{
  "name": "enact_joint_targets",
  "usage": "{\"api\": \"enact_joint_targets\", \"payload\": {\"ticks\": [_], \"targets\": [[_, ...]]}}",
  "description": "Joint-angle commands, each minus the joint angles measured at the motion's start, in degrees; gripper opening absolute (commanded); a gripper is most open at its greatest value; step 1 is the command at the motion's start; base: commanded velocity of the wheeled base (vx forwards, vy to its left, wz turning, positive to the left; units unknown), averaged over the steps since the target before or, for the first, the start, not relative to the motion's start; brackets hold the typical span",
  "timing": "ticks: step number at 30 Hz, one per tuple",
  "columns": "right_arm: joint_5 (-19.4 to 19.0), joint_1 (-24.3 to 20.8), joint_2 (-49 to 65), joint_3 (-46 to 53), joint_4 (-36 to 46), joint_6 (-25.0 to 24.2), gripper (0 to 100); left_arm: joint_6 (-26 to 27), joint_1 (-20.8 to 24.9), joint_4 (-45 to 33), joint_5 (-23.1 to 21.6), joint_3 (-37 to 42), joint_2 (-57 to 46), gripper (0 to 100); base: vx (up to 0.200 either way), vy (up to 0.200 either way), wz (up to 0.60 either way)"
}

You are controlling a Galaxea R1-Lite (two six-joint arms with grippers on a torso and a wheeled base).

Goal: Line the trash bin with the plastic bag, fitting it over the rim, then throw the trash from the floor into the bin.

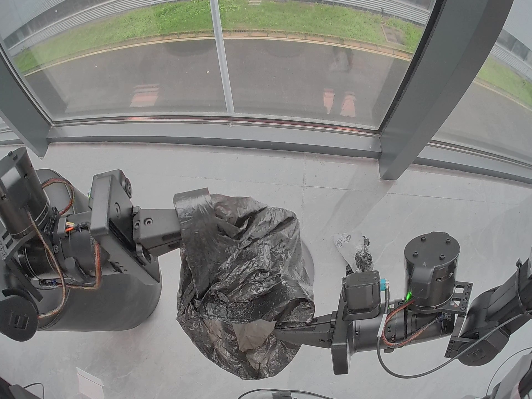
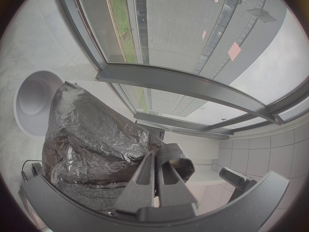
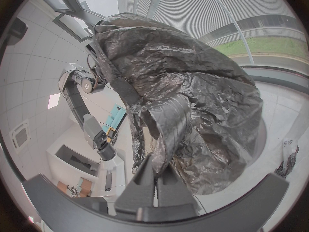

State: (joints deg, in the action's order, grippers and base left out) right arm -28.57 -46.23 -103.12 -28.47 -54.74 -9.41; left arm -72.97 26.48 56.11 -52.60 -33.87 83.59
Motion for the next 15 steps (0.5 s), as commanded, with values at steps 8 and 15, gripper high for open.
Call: {"api": "enact_joint_targets", "payload": {"ticks": [8, 15], "targets": [[-6.76, 0.52, -1.12, 1.22, 0.33, -2.81, 0, -0.50, 0.15, 4.53, -0.04, 2.58, 5.62, 0, 0.000, 0.000, 0.00], [-7.37, 0.52, -2.96, 0.78, 0.16, -5.53, 0, -0.50, -0.11, 4.62, 0.13, 3.98, 4.48, 0, 0.000, 0.000, 0.00]]}}
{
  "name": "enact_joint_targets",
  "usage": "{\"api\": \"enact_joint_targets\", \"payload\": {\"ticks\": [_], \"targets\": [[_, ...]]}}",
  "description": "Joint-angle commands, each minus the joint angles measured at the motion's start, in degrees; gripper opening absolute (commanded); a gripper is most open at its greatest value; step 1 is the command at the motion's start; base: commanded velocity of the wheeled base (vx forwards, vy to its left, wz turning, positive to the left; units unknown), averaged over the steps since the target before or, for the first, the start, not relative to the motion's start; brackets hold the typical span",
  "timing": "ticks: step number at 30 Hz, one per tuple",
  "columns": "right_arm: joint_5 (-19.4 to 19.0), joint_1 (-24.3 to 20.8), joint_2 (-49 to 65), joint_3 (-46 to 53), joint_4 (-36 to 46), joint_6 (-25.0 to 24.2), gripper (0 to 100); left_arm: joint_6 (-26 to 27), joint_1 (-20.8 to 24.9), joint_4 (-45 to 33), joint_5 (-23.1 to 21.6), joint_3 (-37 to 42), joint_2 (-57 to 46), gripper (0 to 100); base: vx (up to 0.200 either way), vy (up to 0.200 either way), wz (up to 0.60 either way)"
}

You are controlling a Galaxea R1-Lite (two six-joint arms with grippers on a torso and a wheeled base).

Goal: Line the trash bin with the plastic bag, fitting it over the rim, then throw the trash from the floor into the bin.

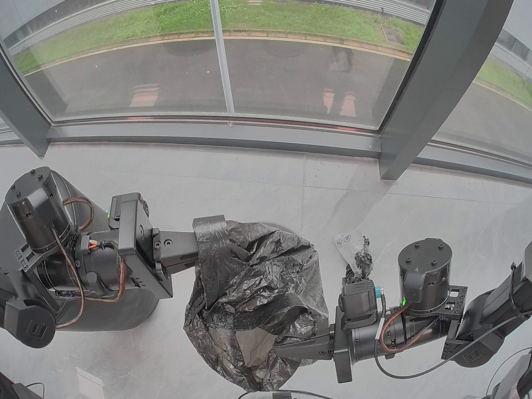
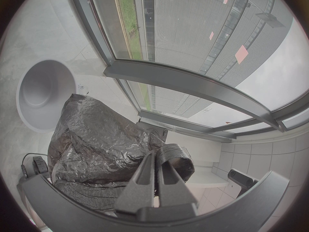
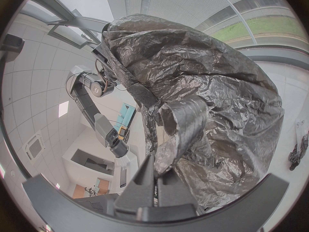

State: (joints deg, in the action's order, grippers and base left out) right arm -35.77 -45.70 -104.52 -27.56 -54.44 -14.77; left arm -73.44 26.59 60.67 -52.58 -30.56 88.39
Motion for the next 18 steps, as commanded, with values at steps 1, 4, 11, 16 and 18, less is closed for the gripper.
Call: {"api": "enact_joint_targets", "payload": {"ticks": [1, 4, 11, 16, 18], "targets": [[-0.09, 0.00, -1.74, -0.12, -0.14, -0.17, 0, -0.04, -0.31, 0.06, 0.11, 0.85, -0.33, 0, 0.000, 0.000, 0.00], [-0.09, 0.09, -2.70, -0.39, -0.93, -0.25, 0, 0.05, -1.19, 0.06, 0.11, 1.21, -0.15, 0, 0.000, 0.000, 0.00], [-0.09, 1.05, -3.67, -3.11, -1.63, -6.93, 0, 0.05, -1.71, 0.06, 0.11, 1.29, 0.11, 0, 0.000, 0.000, 0.00], [0.00, 1.76, -5.69, -4.34, -3.21, -7.64, 0, 0.05, -2.24, -0.03, 0.11, 1.29, 0.90, 0, 0.000, 0.000, 0.00], [0.00, 1.85, -6.13, -4.78, -3.21, -7.73, 0, 0.22, -2.24, 0.06, 0.20, 1.29, 1.52, 0, 0.000, 0.000, 0.00]]}}
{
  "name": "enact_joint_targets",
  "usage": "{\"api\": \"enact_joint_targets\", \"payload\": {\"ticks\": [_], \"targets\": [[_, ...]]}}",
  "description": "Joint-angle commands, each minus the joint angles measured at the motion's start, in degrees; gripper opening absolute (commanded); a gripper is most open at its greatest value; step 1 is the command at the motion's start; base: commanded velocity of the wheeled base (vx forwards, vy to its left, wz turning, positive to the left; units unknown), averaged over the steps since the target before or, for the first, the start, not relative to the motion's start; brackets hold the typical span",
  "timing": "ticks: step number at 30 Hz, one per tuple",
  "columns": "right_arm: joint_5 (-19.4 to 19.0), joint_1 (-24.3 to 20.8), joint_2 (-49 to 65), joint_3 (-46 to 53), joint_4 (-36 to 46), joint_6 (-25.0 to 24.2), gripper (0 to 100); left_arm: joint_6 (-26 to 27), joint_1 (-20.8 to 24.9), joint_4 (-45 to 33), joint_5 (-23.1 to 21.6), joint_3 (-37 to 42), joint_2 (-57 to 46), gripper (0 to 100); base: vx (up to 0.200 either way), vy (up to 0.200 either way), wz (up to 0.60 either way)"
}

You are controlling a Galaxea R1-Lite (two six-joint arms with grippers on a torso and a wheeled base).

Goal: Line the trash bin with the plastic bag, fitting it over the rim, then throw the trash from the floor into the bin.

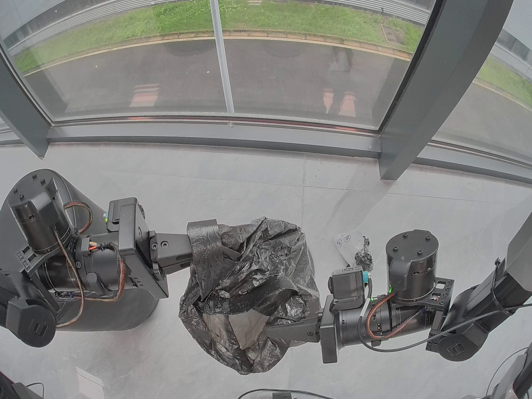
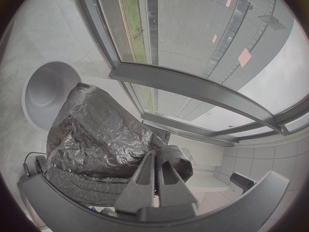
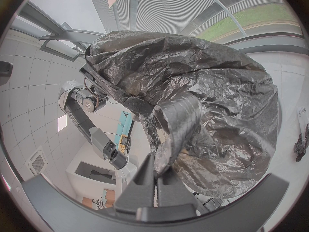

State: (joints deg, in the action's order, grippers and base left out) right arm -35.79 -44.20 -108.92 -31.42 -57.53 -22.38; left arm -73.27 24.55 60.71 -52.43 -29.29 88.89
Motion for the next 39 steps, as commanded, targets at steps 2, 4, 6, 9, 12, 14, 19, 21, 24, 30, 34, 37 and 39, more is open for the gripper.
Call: {"api": "enact_joint_targets", "payload": {"ticks": [2, 4, 6, 9, 12, 14, 19, 21, 24, 30, 34, 37, 39], "targets": [[0.11, 0.61, -2.87, -1.46, -0.22, -0.12, 0, 0.14, -0.47, 0.02, 0.05, 0.03, 2.07, 0, 0.000, 0.000, 0.00], [0.11, 0.70, -3.23, -1.46, -0.22, -0.21, 0, 0.23, -0.82, 0.02, 0.05, 0.03, 2.51, 0, 0.000, 0.000, 0.00], [0.02, 0.70, -3.58, -1.46, -0.22, -0.12, 0, 0.23, -1.09, 0.02, 0.05, 0.03, 2.69, 0, 0.000, 0.000, 0.00], [0.02, 0.70, -3.75, -1.46, -0.22, -0.12, 0, 0.23, -1.52, 0.02, 0.05, 0.20, 2.60, 0, 0.000, 0.000, 0.00], [0.02, 0.52, -3.84, -1.37, -0.22, -0.21, 0, 0.23, -1.88, 0.02, 0.05, 0.99, 2.07, 0, 0.000, 0.000, 0.00], [0.11, 0.35, -3.93, -1.37, -0.22, -0.21, 0, 0.23, -2.32, 0.02, 0.05, 1.61, 1.63, 0, 0.000, 0.000, 0.00], [0.11, -0.45, -4.02, -1.02, -0.13, -0.82, 0, 0.14, -2.40, 0.02, 0.05, 3.89, 0.40, 0, 0.000, 0.000, 0.00], [0.11, -1.15, -4.37, -1.10, -0.22, -1.70, 0, 0.23, -2.49, 0.02, 0.05, 4.95, -0.39, 0, 0.000, 0.000, 0.00], [0.11, -1.85, -5.07, -1.10, -0.22, -1.96, 0, 0.14, -2.58, 0.02, 0.05, 5.83, -1.18, 0, 0.000, 0.000, 0.00], [0.28, -3.26, -5.42, -1.46, -0.30, -1.96, 0, 0.14, -3.19, -0.06, 0.14, 6.71, -1.71, 0, 0.000, 0.000, 0.00], [0.37, -3.17, -6.48, -2.07, -0.83, -1.96, 0, 0.23, -3.28, -0.06, 0.49, 6.71, -1.09, 0, 0.000, 0.000, 0.00], [0.72, -1.24, -9.29, -2.69, -3.56, -1.79, 0, 0.49, -3.46, 0.11, 1.63, 6.00, 1.02, 0, 0.000, 0.000, 0.00], [0.72, -0.09, -10.17, -3.39, -3.64, -1.70, 0, 0.76, -3.90, 0.20, 1.63, 5.48, 2.07, 0, 0.000, 0.000, 0.00]]}}
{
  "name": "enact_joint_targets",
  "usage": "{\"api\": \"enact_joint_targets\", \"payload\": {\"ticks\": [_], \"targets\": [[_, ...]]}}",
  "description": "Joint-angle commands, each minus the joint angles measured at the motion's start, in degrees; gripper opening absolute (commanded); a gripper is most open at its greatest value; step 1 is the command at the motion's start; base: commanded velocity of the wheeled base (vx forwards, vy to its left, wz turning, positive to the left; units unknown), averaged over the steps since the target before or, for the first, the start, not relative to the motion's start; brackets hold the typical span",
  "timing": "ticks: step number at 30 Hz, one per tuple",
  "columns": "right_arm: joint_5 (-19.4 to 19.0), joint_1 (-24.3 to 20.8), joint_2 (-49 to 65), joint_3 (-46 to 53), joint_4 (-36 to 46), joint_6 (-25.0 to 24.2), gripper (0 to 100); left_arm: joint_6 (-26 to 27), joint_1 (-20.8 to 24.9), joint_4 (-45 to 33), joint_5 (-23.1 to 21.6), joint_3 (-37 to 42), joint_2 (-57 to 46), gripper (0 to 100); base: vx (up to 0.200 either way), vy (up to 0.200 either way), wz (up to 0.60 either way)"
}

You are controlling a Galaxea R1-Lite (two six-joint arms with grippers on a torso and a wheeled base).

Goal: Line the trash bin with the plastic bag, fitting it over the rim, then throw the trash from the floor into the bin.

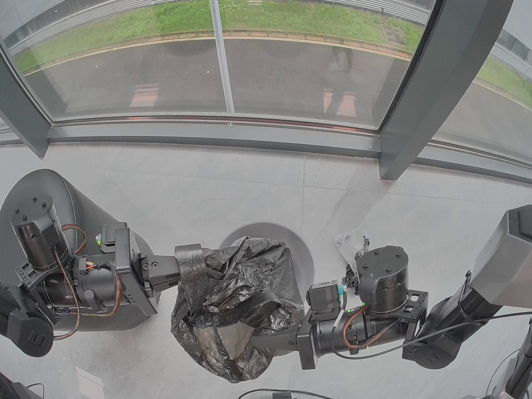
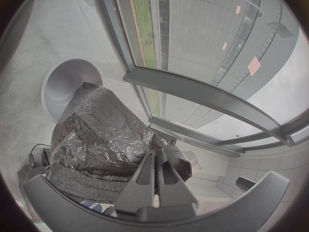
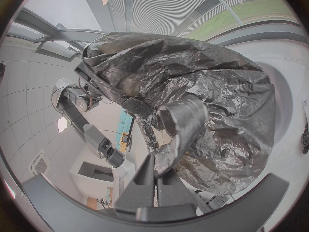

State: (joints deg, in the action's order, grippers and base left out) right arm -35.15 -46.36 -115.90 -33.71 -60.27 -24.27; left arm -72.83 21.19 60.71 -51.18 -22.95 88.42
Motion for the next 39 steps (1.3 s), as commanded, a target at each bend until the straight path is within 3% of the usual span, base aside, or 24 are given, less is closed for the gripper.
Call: {"api": "enact_joint_targets", "payload": {"ticks": [1, 17, 25, 32, 39], "targets": [[0.08, 2.50, -3.64, -1.63, -0.90, 0.19, 0, 0.58, -0.71, 0.20, 0.46, -1.04, 3.08, 0, 0.000, 0.000, 0.00], [0.69, 10.24, -7.59, -7.95, -0.99, 2.65, 0, 2.95, -3.26, 0.81, 0.46, -6.22, 8.44, 0, 0.000, 0.000, 0.00], [1.92, 12.96, -9.26, -11.38, -0.99, 3.35, 0, 3.48, -3.26, 10.04, 0.29, -7.10, 14.24, 0, 0.000, 0.000, 0.00], [2.10, 15.51, -11.19, -13.84, -0.90, 6.78, 0, 3.39, -4.58, 18.48, 0.20, -7.10, 19.86, 0, 0.000, 0.000, 0.00], [5.17, 17.27, -12.86, -16.65, -0.90, 9.51, 0, 3.48, -5.45, 22.52, 0.20, -7.19, 22.24, 0, 0.000, 0.000, 0.00]]}}
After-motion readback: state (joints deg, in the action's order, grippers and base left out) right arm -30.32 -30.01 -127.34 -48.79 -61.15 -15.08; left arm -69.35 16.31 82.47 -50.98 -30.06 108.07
